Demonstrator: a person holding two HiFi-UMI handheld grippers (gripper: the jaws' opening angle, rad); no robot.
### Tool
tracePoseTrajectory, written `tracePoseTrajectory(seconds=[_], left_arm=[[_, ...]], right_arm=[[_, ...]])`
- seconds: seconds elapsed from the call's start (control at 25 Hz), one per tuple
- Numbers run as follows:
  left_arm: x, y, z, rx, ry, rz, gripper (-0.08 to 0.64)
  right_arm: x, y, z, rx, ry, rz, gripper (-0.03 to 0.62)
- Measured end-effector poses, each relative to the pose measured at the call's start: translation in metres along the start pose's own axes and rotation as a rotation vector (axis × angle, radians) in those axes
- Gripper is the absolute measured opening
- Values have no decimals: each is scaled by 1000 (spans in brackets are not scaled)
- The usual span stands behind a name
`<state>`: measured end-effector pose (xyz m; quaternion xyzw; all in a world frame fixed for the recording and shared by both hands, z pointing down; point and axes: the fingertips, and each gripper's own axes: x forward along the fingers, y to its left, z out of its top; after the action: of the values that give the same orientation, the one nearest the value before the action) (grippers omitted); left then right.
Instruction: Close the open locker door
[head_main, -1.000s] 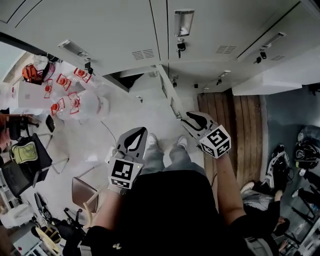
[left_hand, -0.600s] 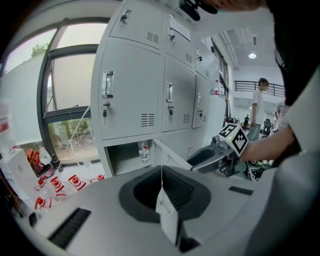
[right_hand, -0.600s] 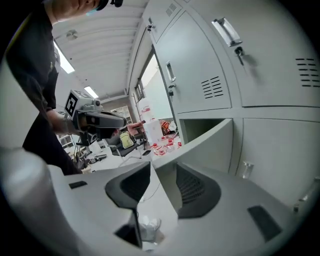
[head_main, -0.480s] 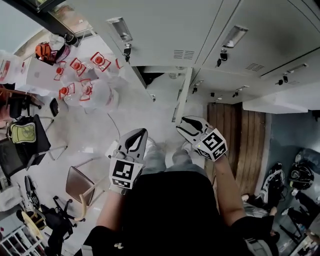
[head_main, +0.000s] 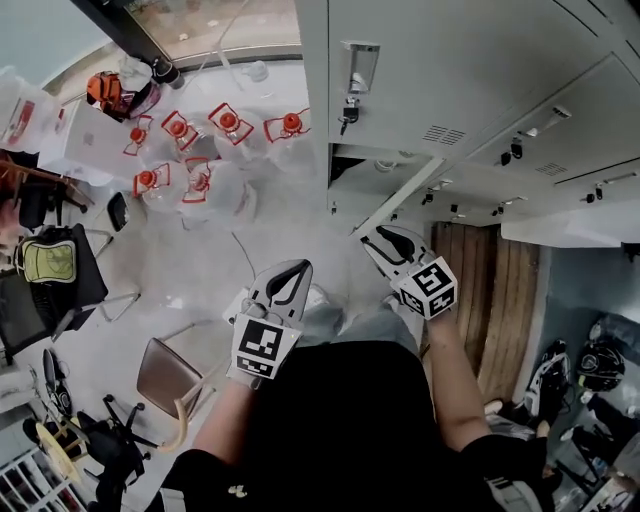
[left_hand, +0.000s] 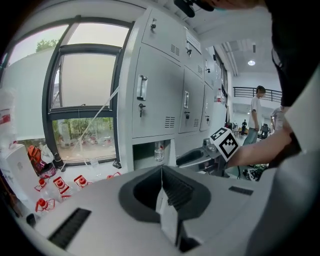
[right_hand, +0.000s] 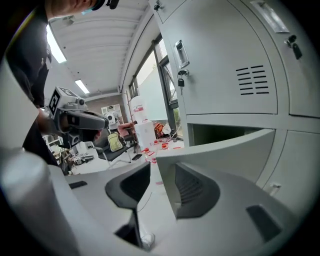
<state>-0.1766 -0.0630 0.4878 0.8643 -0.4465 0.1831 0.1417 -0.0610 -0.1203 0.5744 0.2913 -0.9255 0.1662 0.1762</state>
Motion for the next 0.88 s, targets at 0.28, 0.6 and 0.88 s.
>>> tracePoseTrajectory(seconds=[0.28, 0.6, 0.88], left_arm=[[-7, 32, 2, -23, -21, 19, 23], [2, 53, -3, -56, 3, 101, 23], [10, 71, -11, -89, 32, 185, 23]], right_arm=[[37, -17, 13, 9, -12, -102, 142], [64, -56, 20, 54, -36, -157, 69], [94, -77, 19, 83, -35, -125, 69]])
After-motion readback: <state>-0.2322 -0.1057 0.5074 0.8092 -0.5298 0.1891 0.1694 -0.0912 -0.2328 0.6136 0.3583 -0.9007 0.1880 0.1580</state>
